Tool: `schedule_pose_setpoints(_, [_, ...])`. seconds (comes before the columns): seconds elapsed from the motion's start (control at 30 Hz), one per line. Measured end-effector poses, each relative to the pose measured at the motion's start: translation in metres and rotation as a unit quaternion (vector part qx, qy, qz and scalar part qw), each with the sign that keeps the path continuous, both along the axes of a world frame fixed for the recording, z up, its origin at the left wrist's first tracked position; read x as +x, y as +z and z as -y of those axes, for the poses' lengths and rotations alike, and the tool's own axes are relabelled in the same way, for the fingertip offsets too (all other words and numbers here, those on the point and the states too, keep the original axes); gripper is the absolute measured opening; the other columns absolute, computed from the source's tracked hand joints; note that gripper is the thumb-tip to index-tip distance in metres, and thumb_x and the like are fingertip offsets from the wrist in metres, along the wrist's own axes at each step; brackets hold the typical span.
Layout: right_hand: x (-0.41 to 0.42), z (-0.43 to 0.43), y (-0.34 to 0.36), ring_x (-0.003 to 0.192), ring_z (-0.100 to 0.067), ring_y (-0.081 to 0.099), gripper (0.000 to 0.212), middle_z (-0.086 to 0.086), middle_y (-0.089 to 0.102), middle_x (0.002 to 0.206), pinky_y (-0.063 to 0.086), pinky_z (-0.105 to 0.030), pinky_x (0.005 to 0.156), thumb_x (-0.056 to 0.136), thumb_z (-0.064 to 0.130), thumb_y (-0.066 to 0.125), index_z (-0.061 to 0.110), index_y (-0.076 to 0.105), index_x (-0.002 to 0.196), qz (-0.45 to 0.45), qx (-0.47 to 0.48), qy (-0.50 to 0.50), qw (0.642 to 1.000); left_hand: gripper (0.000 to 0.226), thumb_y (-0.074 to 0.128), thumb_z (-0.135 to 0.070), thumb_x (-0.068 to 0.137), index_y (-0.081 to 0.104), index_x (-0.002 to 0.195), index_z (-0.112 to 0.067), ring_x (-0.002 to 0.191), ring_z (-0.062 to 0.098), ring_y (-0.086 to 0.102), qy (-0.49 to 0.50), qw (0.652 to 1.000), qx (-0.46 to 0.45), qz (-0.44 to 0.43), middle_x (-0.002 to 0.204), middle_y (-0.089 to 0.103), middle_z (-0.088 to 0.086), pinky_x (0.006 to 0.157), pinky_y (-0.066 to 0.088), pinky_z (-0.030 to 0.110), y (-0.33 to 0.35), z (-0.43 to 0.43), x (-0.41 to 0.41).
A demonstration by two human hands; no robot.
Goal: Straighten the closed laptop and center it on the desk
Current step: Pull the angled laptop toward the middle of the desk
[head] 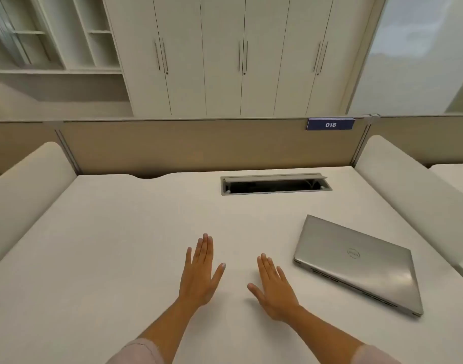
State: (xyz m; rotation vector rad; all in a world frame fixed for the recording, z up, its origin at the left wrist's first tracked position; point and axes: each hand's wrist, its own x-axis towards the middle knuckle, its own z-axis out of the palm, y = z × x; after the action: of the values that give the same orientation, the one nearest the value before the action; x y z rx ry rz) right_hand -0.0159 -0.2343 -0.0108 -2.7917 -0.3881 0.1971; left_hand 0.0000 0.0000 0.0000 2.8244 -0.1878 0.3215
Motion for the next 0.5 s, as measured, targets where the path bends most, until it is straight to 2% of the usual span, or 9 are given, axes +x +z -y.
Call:
schedule_pose_setpoints(0.2, [-0.024, -0.004, -0.025, 0.148, -0.012, -0.02, 0.08, 0.003, -0.021, 0.161, -0.012, -0.031, 0.12, 0.098, 0.061, 0.02, 0.014, -0.016, 0.151, -0.04, -0.013, 0.001, 0.999, 0.074, 0.019, -0.055, 0.098, -0.018, 0.15, -0.018, 0.143, 0.006, -0.028, -0.013, 0.998, 0.017, -0.064, 0.159, -0.023, -0.002, 0.117, -0.018, 0.034, -0.028, 0.004, -0.034])
schedule_pose_setpoints(0.33, [-0.035, -0.004, -0.036, 0.144, -0.01, -0.025, 0.079, 0.006, -0.022, 0.159, -0.019, -0.031, 0.117, 0.096, 0.064, 0.015, 0.015, -0.021, 0.148, -0.021, -0.035, -0.002, 0.999, 0.074, 0.016, -0.057, 0.097, -0.02, 0.149, -0.018, 0.137, 0.001, -0.038, -0.011, 0.993, 0.026, -0.117, 0.159, -0.023, -0.004, 0.115, -0.021, 0.035, -0.05, 0.006, -0.052])
schedule_pose_setpoints(0.5, [-0.044, -0.005, -0.038, 0.145, -0.009, -0.023, 0.074, 0.01, -0.019, 0.16, -0.019, -0.03, 0.116, 0.096, 0.063, 0.012, 0.021, -0.02, 0.148, 0.006, -0.038, -0.017, 0.999, 0.072, 0.017, -0.058, 0.097, -0.011, 0.151, -0.02, 0.148, 0.015, -0.014, -0.005, 0.99, 0.032, -0.136, 0.16, -0.013, -0.009, 0.109, -0.027, 0.036, -0.054, 0.008, -0.06])
